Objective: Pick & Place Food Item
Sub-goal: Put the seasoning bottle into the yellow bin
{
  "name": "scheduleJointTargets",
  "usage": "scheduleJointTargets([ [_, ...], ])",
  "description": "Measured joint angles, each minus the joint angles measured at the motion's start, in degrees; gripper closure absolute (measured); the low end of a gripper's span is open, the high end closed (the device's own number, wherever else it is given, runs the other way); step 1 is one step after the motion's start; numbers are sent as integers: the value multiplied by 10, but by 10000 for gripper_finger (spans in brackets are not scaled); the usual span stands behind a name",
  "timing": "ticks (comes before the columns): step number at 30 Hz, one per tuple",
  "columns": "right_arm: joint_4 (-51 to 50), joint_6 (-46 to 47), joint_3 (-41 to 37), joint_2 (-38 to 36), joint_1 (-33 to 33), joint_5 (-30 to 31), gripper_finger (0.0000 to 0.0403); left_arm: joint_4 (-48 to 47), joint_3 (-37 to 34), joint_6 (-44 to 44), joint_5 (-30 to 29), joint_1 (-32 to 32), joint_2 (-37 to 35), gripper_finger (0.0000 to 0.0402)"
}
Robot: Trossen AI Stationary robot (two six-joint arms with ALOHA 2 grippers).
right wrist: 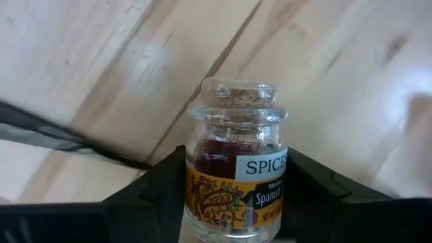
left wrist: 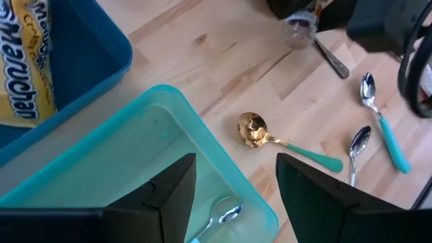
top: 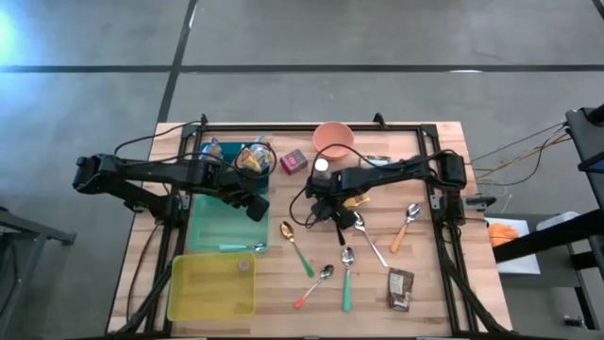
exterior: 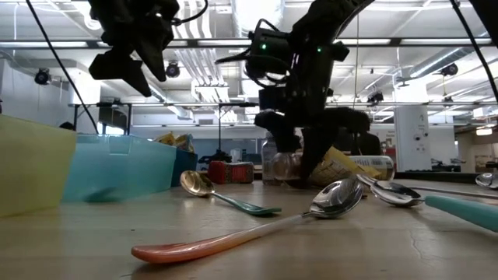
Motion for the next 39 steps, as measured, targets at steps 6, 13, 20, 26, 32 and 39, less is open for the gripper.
scheduleJointTargets([
  [6,-9,149,0,-72,0,-22,217,57,0,72,-8,-7,0,188],
  [13,-5,339,0,-171,0,-85,217,184,0,327,-65,-42,0,188],
  [20,22,491,0,-231,0,-162,217,343,0,597,-142,-73,0,188],
  [26,68,577,0,-239,2,-202,217,420,0,732,-168,-74,0,188],
  [32,80,614,0,-239,3,-195,217,421,2,765,-121,-74,5,188],
  [39,86,615,-1,-239,3,-199,217,419,2,776,-111,-74,8,188],
])
